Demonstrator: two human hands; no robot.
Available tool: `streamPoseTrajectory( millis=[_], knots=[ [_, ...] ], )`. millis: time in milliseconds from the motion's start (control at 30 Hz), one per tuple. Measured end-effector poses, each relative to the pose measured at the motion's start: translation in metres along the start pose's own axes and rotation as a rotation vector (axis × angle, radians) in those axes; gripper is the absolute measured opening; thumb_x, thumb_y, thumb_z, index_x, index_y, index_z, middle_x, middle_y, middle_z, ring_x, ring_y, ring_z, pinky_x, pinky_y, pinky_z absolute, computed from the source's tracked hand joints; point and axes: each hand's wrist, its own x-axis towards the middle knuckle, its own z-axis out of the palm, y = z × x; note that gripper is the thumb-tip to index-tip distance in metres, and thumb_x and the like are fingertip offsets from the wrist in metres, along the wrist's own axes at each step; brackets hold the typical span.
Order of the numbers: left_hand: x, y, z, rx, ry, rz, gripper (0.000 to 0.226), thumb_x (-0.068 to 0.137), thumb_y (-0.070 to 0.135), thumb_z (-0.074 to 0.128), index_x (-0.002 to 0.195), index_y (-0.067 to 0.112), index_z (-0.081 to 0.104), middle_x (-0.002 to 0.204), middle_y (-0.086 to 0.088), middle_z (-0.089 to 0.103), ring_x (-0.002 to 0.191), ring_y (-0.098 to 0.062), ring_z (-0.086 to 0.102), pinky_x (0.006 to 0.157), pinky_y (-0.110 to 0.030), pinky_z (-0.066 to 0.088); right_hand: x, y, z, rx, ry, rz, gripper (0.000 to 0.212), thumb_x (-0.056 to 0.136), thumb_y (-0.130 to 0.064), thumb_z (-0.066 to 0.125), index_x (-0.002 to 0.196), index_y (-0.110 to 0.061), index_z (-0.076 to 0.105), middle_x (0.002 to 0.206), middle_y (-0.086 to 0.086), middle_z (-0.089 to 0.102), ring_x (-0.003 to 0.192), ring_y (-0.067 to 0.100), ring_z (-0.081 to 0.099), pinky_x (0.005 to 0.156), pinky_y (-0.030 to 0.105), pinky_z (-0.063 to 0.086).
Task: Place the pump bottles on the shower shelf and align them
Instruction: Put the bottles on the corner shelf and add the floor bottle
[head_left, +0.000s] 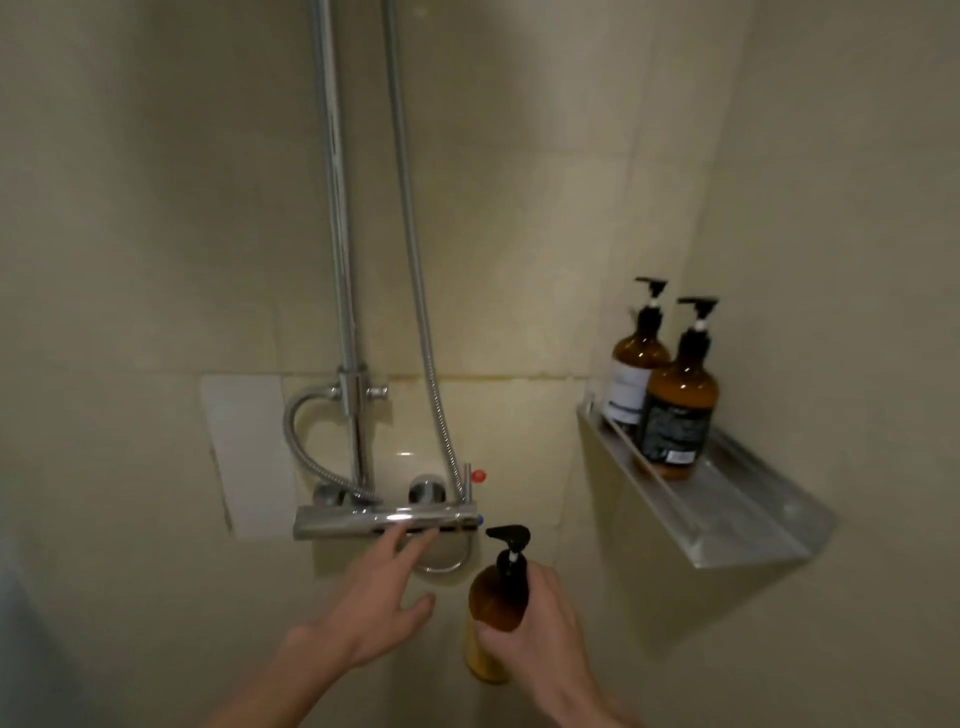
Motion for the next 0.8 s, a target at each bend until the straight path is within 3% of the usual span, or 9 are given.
streamPoseTrajectory(
  millis=[333,500,800],
  knots=[
    [0.074,0.089,-0.077,0.000,0.095,0.218,0.071,0.079,0.052,0.050,0.142,0.040,0.020,0.152,-0.006,0.023,0.126,-0.019,0.043,0.108,-0.035,0.031,0.022,-0.062,-0.101,-0.042,0.198,-0.129,0.055,0.057,-0.049,0.072,0.103,-0.042,0.043,0.100,-0.021,0.048,0.095,0.002,0.049,0.082,0.021,0.043],
    [0.098,0.122,-0.086,-0.034,0.118,0.308,0.074,0.078,0.052,0.051,0.142,0.041,0.017,0.154,-0.005,0.020,0.137,-0.025,0.027,0.110,-0.043,0.029,0.026,-0.078,-0.143,-0.056,0.310,-0.163,0.056,0.056,-0.052,0.070,0.105,-0.038,0.047,0.100,-0.015,0.056,0.093,0.004,0.053,0.078,0.024,0.047],
    [0.135,0.190,-0.089,-0.159,0.139,0.442,0.069,0.081,0.046,0.057,0.141,0.039,0.023,0.152,-0.006,0.023,0.137,-0.025,0.028,0.108,-0.042,0.031,0.033,-0.091,-0.229,-0.022,0.449,-0.180,0.057,0.058,-0.046,0.075,0.108,-0.039,0.050,0.102,-0.016,0.062,0.094,0.001,0.058,0.082,0.025,0.051]
  ],
)
